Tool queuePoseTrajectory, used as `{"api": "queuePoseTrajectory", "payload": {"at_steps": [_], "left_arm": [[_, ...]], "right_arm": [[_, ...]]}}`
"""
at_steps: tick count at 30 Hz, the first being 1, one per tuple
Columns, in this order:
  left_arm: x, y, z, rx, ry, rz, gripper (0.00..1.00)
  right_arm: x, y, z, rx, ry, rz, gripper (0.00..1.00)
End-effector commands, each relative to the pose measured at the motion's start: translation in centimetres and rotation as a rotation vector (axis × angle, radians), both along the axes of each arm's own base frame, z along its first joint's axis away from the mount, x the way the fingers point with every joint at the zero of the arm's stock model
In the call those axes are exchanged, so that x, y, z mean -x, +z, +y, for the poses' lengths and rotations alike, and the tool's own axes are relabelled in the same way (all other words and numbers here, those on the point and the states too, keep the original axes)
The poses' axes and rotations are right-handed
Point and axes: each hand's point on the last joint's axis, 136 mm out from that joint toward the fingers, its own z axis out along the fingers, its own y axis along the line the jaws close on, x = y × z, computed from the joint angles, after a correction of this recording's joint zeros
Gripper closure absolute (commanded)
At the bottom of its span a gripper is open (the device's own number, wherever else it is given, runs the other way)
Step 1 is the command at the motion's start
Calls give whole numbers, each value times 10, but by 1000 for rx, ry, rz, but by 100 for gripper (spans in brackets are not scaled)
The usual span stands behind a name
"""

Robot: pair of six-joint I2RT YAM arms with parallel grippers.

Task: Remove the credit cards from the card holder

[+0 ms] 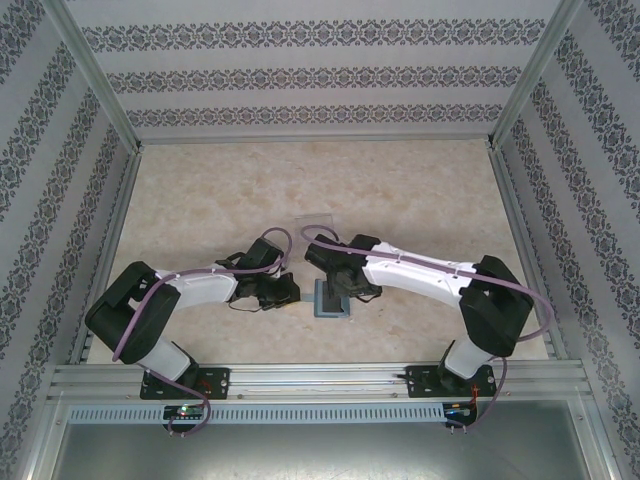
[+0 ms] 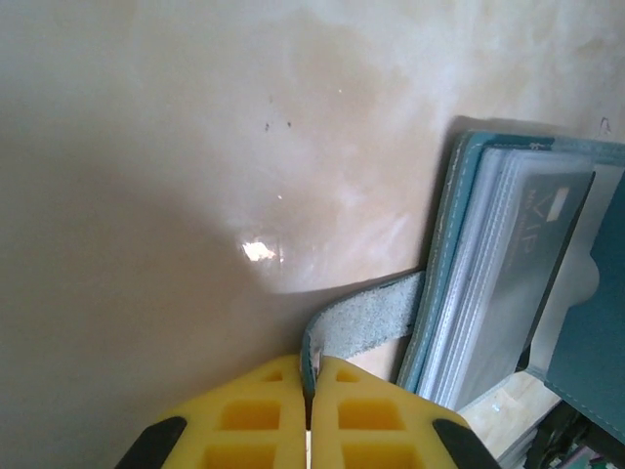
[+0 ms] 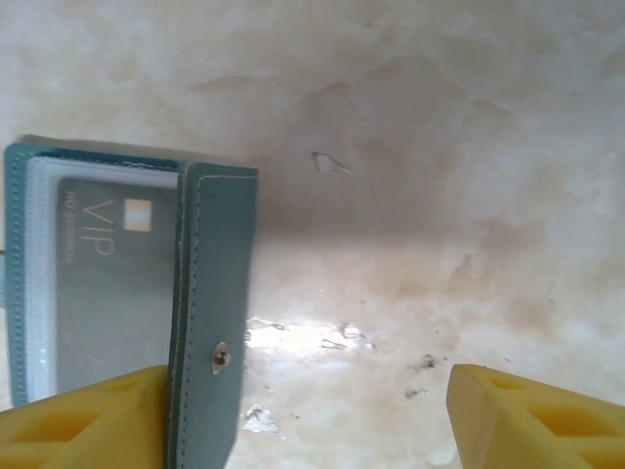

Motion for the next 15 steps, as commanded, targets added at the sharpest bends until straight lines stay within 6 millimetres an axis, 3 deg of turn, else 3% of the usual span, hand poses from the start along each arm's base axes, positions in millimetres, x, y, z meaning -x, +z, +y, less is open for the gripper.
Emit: {"api": "queuePoseTrajectory", "payload": {"at_steps": [1,9,15], "left_arm": [[-5,5,3,-26,20,-29,95],[-3,6,13,-67,39,-34,96],[-2,9,22,-98,58,-44,96]], "right_arm": [[4,3,-24,40,-36,-15,28],[6,-5,-43,28,-81,-13,28],[4,-24,-45,14,-91,-2,24]]}}
